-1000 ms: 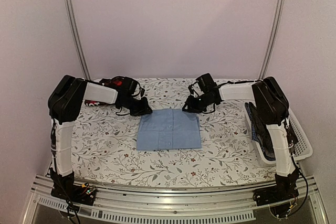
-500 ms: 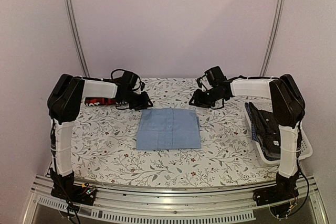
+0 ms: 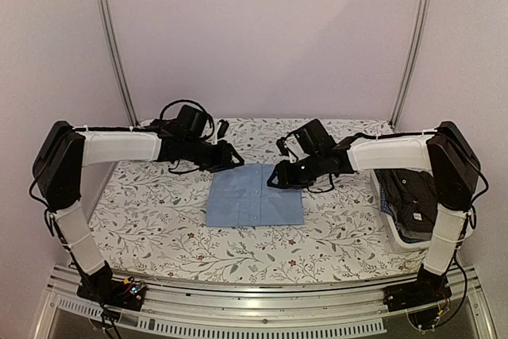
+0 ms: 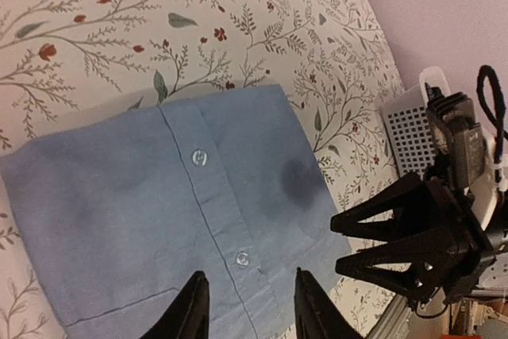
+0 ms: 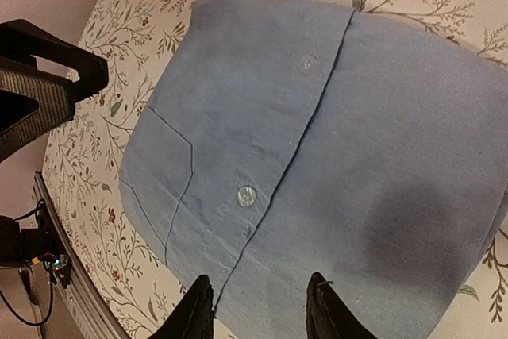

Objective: Fold and stack the long sleeve shirts
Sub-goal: Smooth out the square-folded shirt at the center of the board.

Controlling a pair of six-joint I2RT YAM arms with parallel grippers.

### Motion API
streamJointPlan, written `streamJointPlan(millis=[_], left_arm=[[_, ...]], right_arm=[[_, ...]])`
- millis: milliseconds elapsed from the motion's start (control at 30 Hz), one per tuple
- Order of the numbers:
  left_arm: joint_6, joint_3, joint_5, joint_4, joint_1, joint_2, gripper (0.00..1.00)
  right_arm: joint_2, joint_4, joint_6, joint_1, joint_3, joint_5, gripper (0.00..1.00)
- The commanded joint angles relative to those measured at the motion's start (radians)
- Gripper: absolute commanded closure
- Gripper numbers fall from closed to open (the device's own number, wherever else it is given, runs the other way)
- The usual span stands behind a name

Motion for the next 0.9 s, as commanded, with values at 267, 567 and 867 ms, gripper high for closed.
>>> streamJointPlan(millis=[267, 567, 867], left_arm=[[-0.107, -0.246, 0.045, 0.129, -0.039, 0.086, 0.64], [-0.085, -0.230, 0.020, 0.065, -0.028, 0.072, 0.64], [-0.030, -0.258, -0.010, -0.053, 0.037, -0.084, 0.62]], right_arm=[[-0.009, 0.140, 0.095, 0.006, -0.216, -0.043, 0.62], [-0.036, 0.150, 0.120, 0.005, -0.297, -0.024, 0.62], [-0.130, 0.073, 0.099, 0.006, -0.282, 0.028, 0.61]])
